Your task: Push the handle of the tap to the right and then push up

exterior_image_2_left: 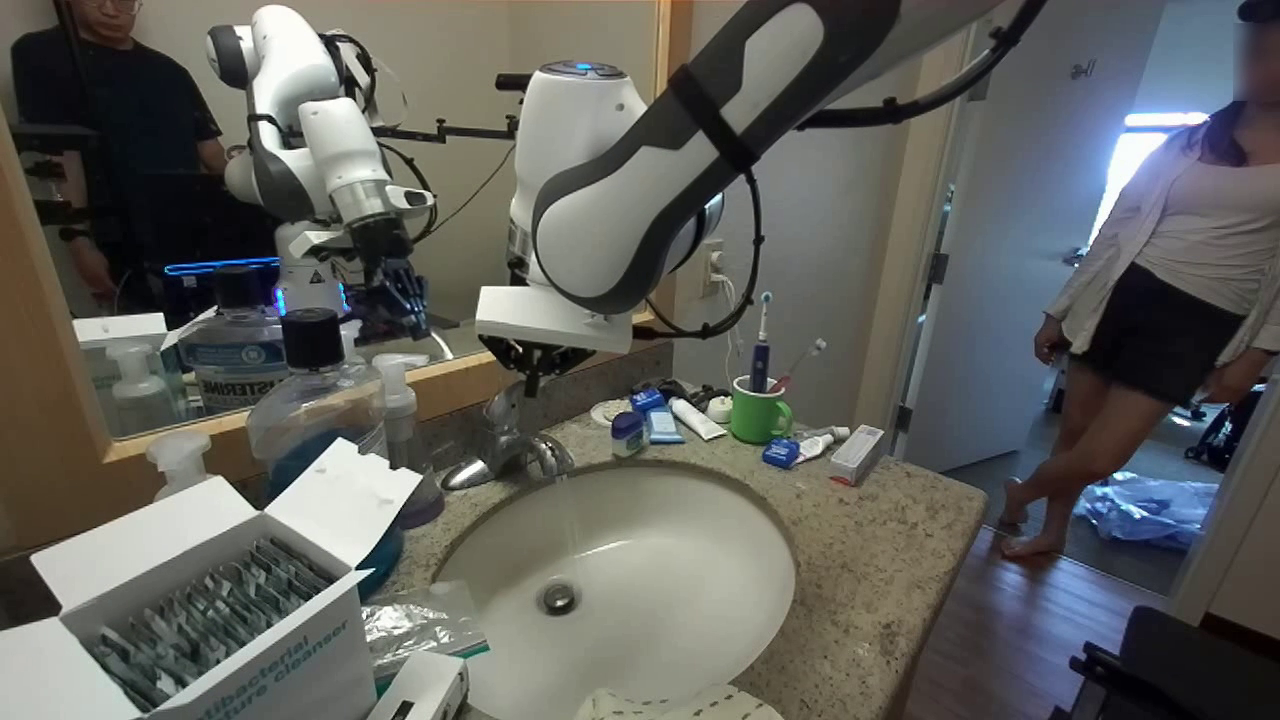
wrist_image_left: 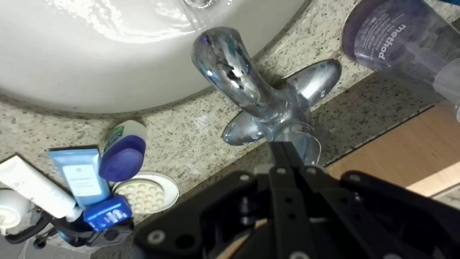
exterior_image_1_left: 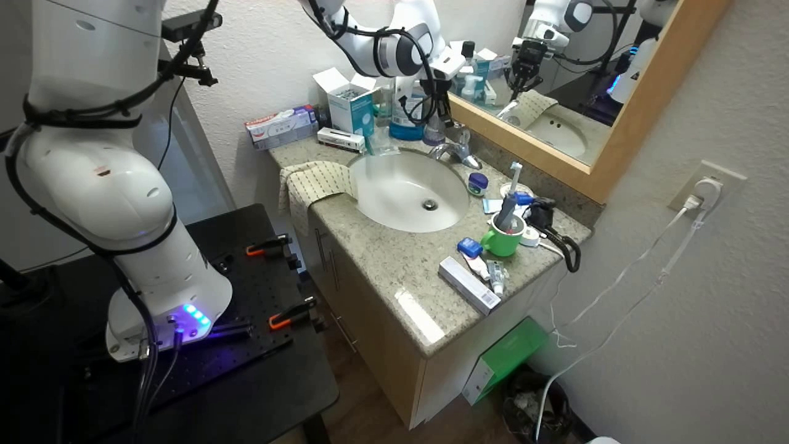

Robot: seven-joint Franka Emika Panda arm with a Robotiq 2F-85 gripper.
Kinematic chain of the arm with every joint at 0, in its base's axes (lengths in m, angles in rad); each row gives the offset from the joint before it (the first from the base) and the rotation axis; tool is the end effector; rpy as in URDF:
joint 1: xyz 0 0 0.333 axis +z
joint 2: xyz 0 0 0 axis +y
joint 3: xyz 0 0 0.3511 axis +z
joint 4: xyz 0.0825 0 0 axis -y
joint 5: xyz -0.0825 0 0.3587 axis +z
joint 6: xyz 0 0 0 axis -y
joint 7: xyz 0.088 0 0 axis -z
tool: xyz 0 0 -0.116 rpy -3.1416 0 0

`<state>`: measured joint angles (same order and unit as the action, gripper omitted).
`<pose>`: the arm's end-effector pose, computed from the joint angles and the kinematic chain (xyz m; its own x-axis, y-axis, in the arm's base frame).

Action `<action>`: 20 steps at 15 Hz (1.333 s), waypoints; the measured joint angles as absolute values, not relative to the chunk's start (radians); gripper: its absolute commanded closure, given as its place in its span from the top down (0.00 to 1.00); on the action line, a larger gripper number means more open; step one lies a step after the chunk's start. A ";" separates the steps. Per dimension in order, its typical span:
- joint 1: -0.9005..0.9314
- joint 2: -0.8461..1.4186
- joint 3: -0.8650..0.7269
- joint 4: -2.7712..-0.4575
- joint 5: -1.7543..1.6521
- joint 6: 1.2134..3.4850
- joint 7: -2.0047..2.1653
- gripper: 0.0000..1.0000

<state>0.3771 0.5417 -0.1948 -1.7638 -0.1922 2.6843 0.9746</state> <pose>0.6809 0.1512 0.3417 0.7467 -0.5365 0.3931 -0.5228 -0.8388 -0.1518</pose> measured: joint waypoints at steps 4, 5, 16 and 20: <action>0.379 0.548 -0.200 -1.745 -0.214 2.684 1.002 0.00; 0.380 0.549 -0.202 -1.741 -0.222 2.684 1.013 0.00; 0.385 0.554 -0.207 -1.731 -0.233 2.684 1.030 0.00; 0.387 0.552 -0.203 -1.731 -0.255 2.685 1.024 0.00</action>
<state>0.3871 0.5517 -0.2029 -1.7314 -0.2551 2.6847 1.0238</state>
